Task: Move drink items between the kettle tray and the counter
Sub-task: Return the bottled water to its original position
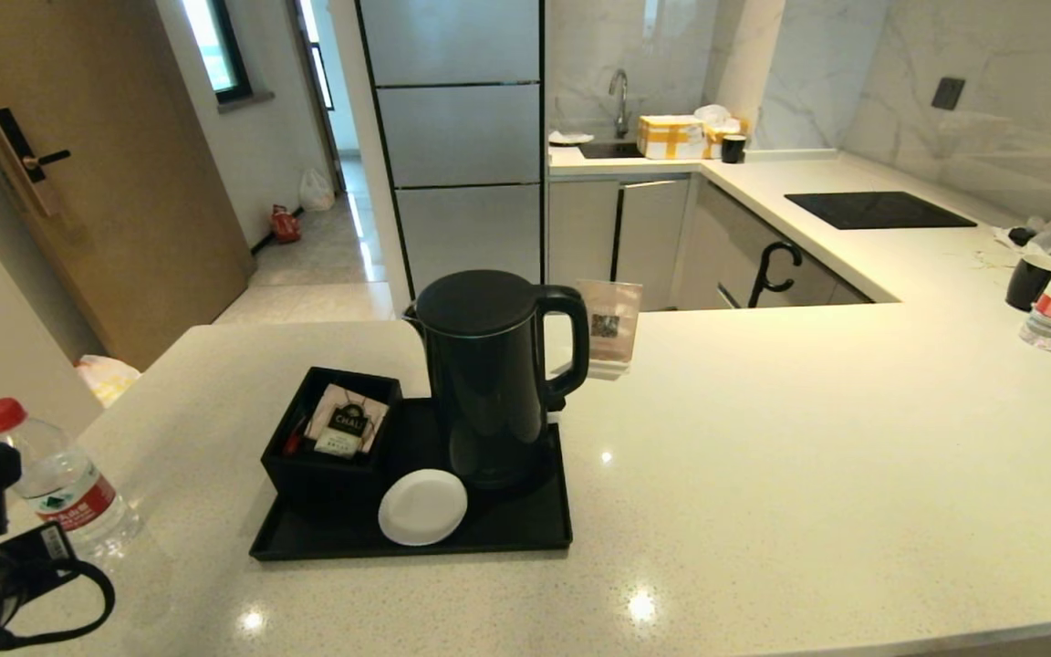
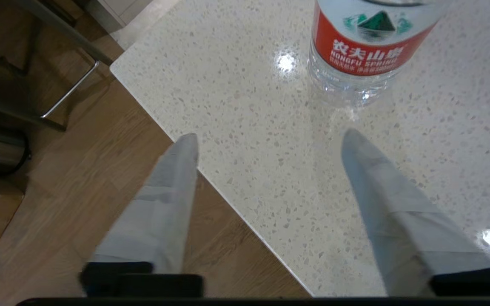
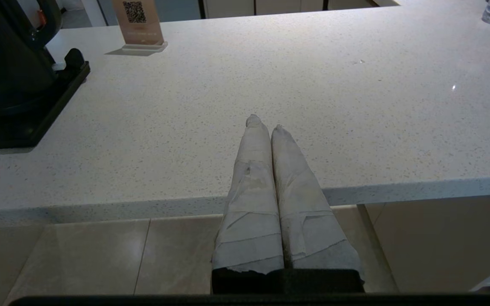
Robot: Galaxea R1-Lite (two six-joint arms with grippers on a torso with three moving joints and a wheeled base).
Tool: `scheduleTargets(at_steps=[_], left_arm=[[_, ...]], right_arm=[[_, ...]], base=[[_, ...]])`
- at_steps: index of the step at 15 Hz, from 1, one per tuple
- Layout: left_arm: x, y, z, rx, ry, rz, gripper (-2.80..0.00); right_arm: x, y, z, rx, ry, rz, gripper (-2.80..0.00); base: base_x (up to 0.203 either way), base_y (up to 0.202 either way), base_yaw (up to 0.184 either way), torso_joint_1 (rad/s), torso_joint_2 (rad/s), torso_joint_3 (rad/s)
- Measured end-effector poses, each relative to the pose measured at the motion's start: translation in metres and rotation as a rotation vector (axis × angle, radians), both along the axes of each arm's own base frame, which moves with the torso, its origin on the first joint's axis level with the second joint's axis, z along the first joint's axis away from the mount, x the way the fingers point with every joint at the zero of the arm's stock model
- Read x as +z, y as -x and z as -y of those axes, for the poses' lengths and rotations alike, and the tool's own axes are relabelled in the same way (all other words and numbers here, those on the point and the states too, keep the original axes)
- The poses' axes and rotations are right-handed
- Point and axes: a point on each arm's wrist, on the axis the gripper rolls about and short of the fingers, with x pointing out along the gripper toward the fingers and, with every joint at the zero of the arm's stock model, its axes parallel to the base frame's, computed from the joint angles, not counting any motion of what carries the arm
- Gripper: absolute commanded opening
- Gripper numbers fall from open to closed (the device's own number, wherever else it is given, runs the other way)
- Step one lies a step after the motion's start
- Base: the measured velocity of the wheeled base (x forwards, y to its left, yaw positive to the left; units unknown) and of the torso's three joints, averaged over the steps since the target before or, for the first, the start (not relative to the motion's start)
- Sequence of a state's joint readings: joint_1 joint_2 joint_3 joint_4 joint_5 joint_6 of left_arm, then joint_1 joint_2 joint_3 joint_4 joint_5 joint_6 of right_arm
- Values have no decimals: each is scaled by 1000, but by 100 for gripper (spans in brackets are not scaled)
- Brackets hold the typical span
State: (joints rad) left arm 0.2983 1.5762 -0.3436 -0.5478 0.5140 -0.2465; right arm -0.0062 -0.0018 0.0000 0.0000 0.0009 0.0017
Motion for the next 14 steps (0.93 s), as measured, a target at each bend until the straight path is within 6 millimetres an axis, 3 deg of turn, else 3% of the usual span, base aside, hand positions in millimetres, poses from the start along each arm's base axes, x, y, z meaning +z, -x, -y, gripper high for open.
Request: scheduleTargets(at_steps=[9, 14], left_arm=[[-9, -31, -9, -88, -82, 133, 0], [-17, -33, -10, -90, -75, 112, 0]], right_arm=[[0, 0, 0, 1, 0, 0, -280], [0, 0, 0, 0, 0, 0, -280]], base=[[0, 0, 0, 0, 0, 0], [0, 0, 0, 0, 0, 0]])
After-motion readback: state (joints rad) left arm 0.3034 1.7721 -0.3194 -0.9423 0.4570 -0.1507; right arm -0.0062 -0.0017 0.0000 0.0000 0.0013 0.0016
